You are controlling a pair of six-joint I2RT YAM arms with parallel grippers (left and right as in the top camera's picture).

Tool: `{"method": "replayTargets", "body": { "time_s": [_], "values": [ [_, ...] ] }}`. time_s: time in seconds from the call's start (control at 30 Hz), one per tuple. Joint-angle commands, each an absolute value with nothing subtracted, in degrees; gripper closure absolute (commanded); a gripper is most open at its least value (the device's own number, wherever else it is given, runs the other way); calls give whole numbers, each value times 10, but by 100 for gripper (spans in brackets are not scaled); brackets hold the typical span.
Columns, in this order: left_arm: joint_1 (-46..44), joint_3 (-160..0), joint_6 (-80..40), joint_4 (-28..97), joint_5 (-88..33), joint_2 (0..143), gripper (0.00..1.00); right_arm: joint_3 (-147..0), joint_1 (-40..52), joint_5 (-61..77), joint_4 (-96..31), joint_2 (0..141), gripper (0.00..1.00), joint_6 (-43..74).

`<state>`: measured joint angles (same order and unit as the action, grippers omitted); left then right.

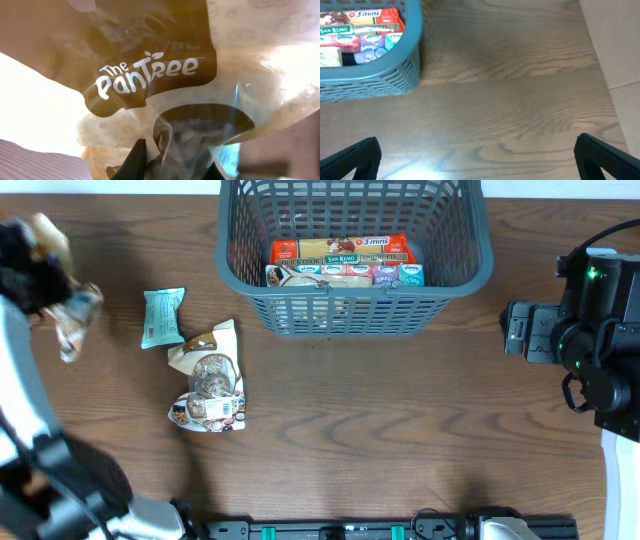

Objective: Pack container
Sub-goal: 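Lift the PanTree pouch and drop it into the basket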

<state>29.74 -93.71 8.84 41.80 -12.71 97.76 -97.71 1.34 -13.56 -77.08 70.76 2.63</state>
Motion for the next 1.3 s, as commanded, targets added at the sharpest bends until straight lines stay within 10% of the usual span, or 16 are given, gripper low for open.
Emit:
{"method": "replayTargets", "body": {
  "time_s": [0.0,0.5,1.27],
  "values": [
    [298,-941,94,389,-150,925,94,-975,10,-135,-771,706,1,36],
    [259,-941,51,111,-417,869,94,-975,10,-135,-791,706,1,38],
    [-98,-941,-11,-153,-645,1011,94,-975,10,-135,-813,706,1,38]
  ]
}}
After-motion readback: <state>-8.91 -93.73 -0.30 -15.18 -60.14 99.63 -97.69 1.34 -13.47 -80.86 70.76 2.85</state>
